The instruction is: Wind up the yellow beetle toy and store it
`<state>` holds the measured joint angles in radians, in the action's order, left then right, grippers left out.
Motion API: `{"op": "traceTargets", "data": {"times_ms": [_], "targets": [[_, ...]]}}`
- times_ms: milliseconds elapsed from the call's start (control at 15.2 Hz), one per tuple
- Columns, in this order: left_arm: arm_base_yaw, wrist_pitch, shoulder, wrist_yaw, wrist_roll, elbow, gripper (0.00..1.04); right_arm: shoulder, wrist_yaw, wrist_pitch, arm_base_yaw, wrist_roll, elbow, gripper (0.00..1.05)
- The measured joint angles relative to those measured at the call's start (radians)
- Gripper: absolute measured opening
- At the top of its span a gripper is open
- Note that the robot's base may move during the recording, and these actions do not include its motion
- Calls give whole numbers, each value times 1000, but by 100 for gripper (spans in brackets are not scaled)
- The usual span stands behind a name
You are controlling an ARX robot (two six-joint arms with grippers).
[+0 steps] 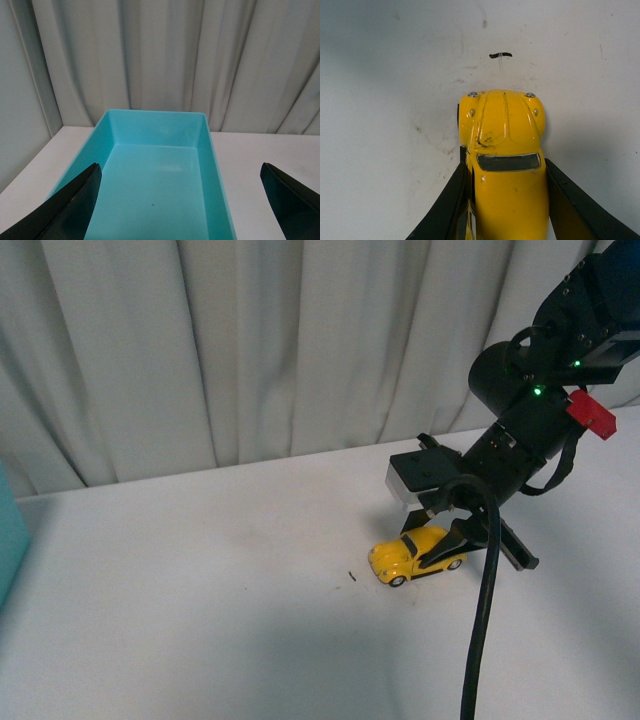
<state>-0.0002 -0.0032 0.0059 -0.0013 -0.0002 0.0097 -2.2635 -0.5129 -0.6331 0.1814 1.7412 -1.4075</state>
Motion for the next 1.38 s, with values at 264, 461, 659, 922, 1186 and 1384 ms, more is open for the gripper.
{"op": "traceTargets", "data": {"times_ms": [264, 461, 659, 922, 1186, 1384], "targets": [[0, 0, 0, 1, 0, 0, 98, -15, 1, -20, 53, 6, -18, 37], [0, 0, 0, 1, 0, 0, 98, -29, 11, -42, 105, 8, -39, 37], [0, 0, 0, 1, 0, 0, 98, -39, 20, -63, 145, 12, -58, 37], [0, 0, 0, 1, 0, 0, 98, -45, 58, -109, 222, 15, -101, 37], [0, 0, 0, 1, 0, 0, 98, -45, 68, -121, 245, 15, -112, 37], [0, 0, 0, 1, 0, 0, 98, -45, 63, -120, 245, 15, -113, 40]]}}
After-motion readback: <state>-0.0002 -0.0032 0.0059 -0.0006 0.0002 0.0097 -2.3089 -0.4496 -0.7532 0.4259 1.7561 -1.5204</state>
